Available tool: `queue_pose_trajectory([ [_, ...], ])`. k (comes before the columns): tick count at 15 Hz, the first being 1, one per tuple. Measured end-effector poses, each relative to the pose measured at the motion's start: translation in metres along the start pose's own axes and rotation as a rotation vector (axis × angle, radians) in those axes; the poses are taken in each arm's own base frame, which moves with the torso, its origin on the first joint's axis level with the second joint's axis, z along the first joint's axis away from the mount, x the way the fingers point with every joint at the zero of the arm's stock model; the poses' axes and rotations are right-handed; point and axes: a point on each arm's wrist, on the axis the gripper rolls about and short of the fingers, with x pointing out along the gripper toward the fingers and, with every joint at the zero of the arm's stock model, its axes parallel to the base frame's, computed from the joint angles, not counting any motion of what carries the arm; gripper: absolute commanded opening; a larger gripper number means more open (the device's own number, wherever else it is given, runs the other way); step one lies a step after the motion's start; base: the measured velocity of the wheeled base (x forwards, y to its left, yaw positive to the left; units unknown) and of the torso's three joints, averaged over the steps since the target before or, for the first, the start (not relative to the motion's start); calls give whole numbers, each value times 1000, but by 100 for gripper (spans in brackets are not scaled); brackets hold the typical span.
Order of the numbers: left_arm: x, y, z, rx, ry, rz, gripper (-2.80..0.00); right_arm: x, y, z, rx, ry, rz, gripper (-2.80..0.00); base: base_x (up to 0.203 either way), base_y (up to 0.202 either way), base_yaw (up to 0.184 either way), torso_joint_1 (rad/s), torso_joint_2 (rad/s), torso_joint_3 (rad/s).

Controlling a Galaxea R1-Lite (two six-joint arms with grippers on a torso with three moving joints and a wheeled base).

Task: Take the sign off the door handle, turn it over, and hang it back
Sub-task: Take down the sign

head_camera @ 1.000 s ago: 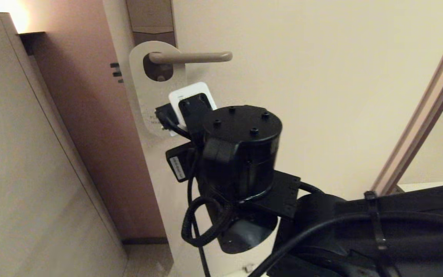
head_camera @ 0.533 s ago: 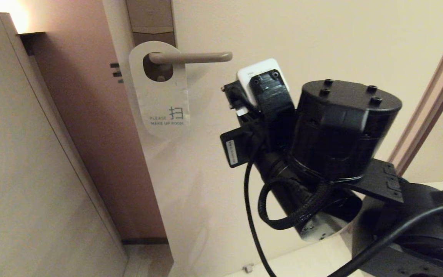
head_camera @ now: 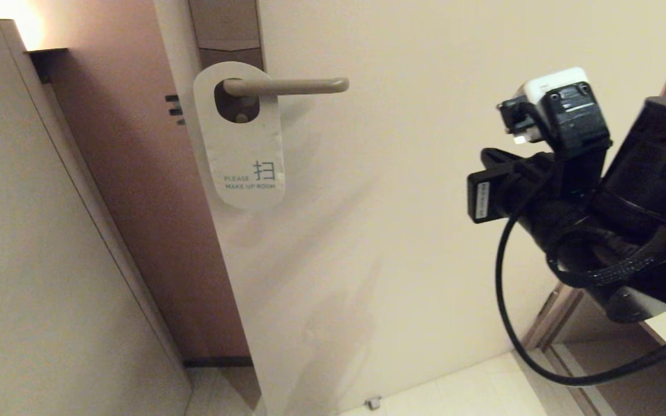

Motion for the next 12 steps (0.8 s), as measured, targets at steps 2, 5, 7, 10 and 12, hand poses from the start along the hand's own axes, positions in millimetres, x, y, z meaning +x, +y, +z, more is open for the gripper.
queue_pose_trajectory([
  [2,0,0,0,0,0,0,-280,-4,-25,0,16,-3,-59,-280,0,0,0,0,0,0],
  [5,0,0,0,0,0,-1,-280,-5,-60,-3,29,-22,-100,-280,0,0,0,0,0,0],
  [7,0,0,0,0,0,1,-280,-8,-90,-18,17,-13,-107,-280,0,0,0,0,0,0],
  [10,0,0,0,0,0,0,-280,-30,-124,-47,76,9,-64,-280,0,0,0,0,0,0],
  [12,0,0,0,0,0,0,-280,-52,-132,-61,172,16,-43,-280,0,0,0,0,0,0],
])
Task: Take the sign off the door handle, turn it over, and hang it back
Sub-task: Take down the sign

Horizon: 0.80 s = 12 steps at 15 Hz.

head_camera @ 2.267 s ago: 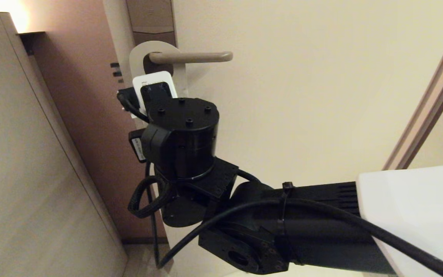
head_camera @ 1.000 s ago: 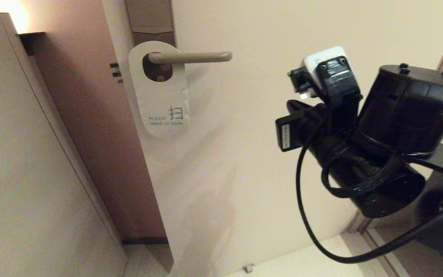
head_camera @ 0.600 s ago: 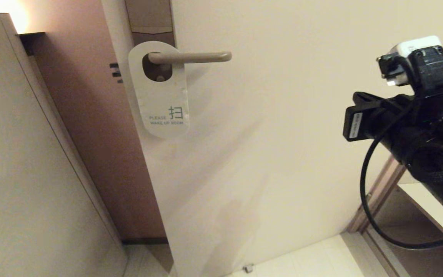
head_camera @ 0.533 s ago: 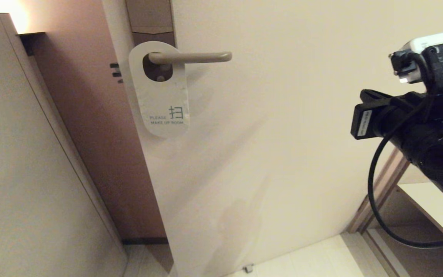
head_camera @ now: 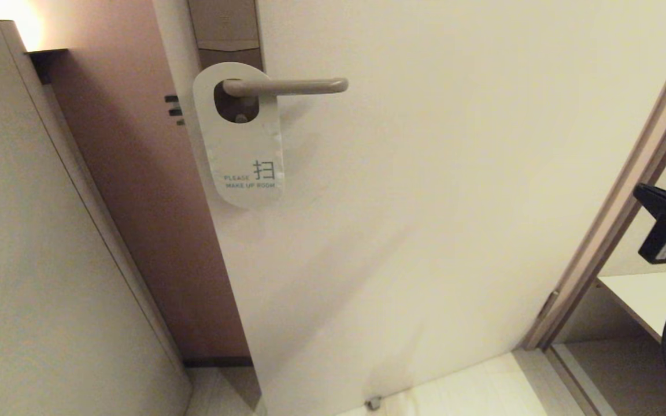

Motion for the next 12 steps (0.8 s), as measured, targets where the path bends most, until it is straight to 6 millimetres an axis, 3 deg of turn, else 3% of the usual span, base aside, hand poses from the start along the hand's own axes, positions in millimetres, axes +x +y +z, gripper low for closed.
queue_pose_trajectory([
  [2,0,0,0,0,0,0,-280,-25,-7,-15,32,19,9,-280,0,0,0,0,0,0],
  [7,0,0,0,0,0,1,-280,-93,-20,-78,64,111,21,-280,0,0,0,0,0,0],
  [12,0,0,0,0,0,1,-280,-134,-26,-113,95,227,69,-280,0,0,0,0,0,0],
])
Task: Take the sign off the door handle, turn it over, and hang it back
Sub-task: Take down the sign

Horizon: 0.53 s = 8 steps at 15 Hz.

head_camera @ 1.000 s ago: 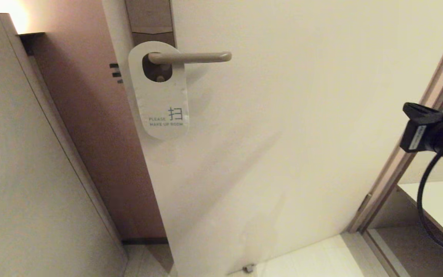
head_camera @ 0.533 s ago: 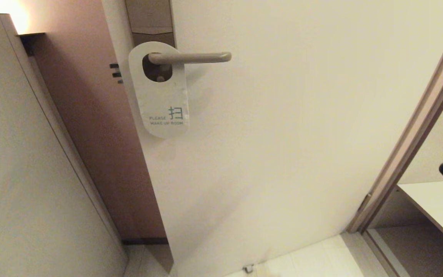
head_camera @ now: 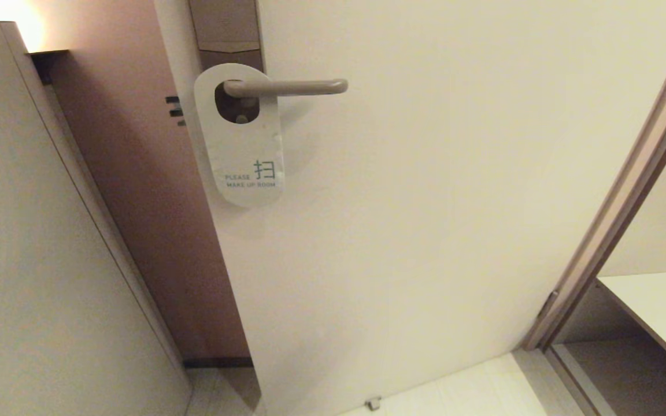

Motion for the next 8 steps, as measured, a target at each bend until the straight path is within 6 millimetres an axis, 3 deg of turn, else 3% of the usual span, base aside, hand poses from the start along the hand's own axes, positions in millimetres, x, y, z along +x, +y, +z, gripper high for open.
queue_pose_trajectory([
  [4,0,0,0,0,0,0,-280,-20,-2,-27,5,67,8,-280,0,0,0,0,0,0],
  [8,0,0,0,1,0,0,-280,-33,-2,-34,4,-35,-8,-280,0,0,0,0,0,0],
])
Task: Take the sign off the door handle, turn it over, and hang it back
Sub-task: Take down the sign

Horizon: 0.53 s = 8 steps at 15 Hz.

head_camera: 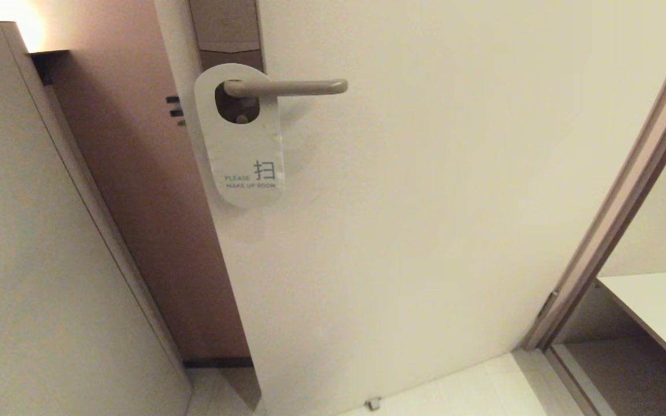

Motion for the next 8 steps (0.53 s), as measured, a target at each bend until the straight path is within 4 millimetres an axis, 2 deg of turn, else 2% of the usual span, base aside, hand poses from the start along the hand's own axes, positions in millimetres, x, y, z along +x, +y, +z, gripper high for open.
queue_pose_trajectory([
  [8,0,0,0,0,0,-1,-280,-15,0,-10,-66,-150,-8,-280,0,0,0,0,0,0],
])
